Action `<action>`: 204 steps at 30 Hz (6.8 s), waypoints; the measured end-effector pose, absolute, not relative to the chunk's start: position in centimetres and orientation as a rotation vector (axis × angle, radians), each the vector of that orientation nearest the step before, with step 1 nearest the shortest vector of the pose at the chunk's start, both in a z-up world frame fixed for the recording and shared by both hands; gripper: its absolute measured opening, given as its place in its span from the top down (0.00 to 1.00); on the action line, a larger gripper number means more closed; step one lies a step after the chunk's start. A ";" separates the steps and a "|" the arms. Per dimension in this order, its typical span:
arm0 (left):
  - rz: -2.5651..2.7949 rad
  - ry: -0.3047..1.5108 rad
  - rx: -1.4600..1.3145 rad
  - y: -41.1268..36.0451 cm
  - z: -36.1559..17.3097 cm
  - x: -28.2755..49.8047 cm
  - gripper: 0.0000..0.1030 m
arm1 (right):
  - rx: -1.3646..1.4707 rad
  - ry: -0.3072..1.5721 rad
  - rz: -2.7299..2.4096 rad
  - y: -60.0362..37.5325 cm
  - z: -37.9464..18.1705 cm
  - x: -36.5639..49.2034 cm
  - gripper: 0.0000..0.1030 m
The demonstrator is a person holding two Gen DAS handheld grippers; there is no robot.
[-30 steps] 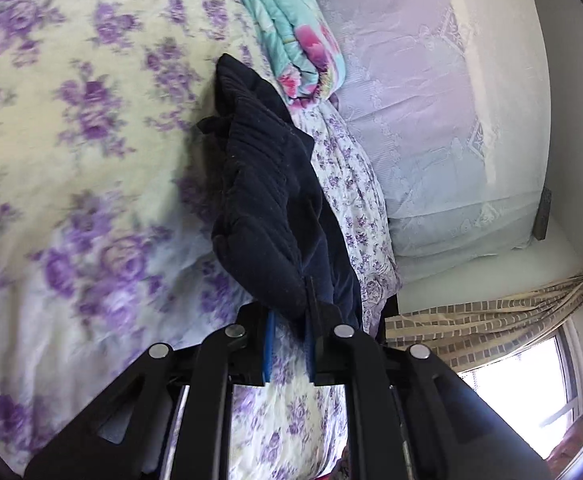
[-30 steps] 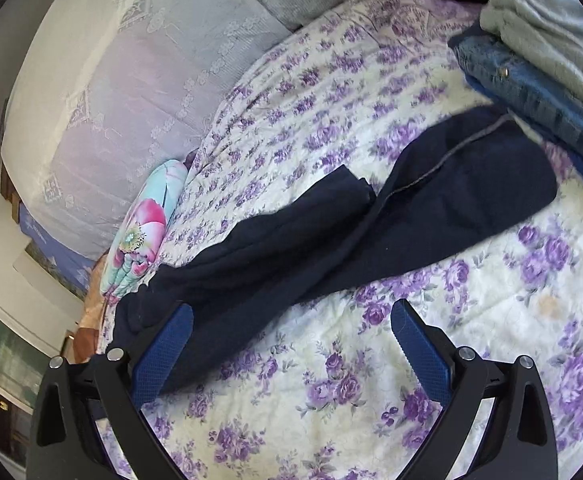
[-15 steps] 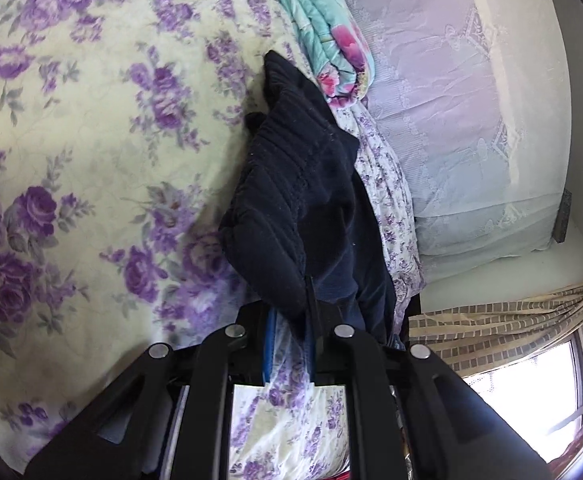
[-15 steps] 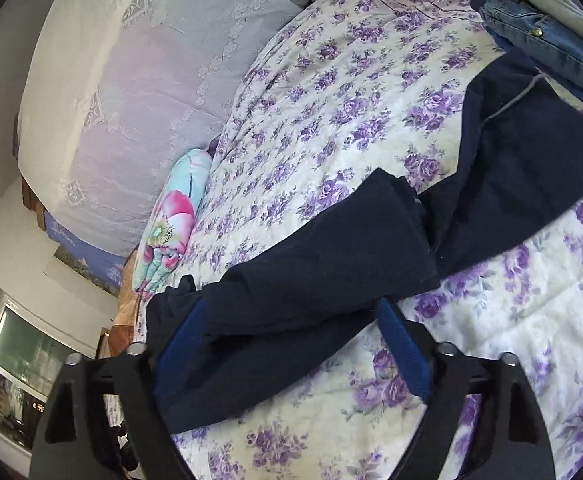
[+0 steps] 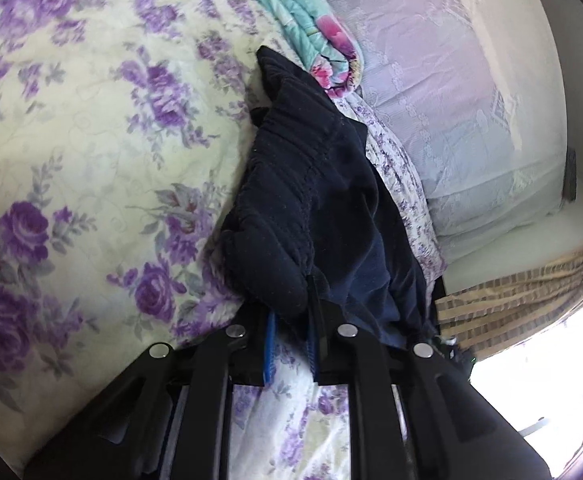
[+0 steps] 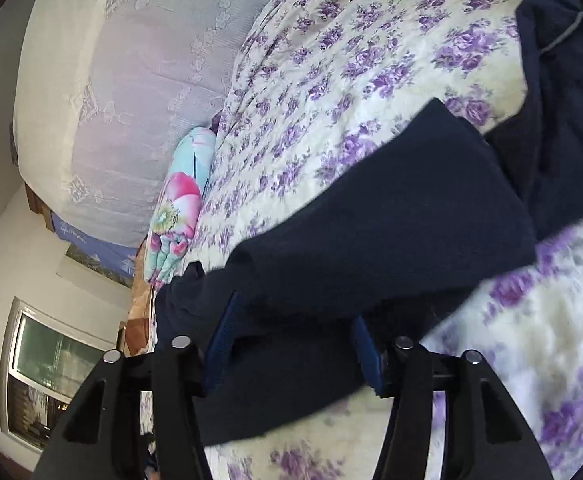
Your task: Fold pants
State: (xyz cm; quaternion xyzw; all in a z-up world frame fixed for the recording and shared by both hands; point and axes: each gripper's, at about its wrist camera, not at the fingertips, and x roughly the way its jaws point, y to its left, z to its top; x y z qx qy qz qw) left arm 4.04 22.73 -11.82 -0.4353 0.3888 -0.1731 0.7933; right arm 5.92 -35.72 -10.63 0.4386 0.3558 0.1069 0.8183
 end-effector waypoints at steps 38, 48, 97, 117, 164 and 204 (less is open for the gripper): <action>-0.323 0.815 -0.795 21.7 -11.3 4.7 0.85 | 0.883 0.857 -0.002 -42.4 -11.7 33.4 0.81; -0.336 0.786 -0.664 21.7 -9.5 3.8 0.79 | 0.782 0.596 0.197 -42.4 -2.0 19.3 0.94; -0.271 0.807 -0.615 27.3 -6.2 30.9 0.86 | 0.634 0.765 -0.067 -47.0 -3.2 23.9 0.43; -0.241 0.857 -0.668 27.9 -9.4 32.2 0.84 | 0.839 0.664 -0.004 -50.3 -8.1 26.8 0.91; -0.386 0.878 -0.964 24.1 -10.3 10.2 0.69 | 0.888 0.688 -0.014 -48.4 -9.1 -3.9 0.43; -0.473 0.971 -0.941 23.0 -9.5 7.2 0.33 | 0.916 0.656 0.025 -50.2 -3.7 3.4 0.93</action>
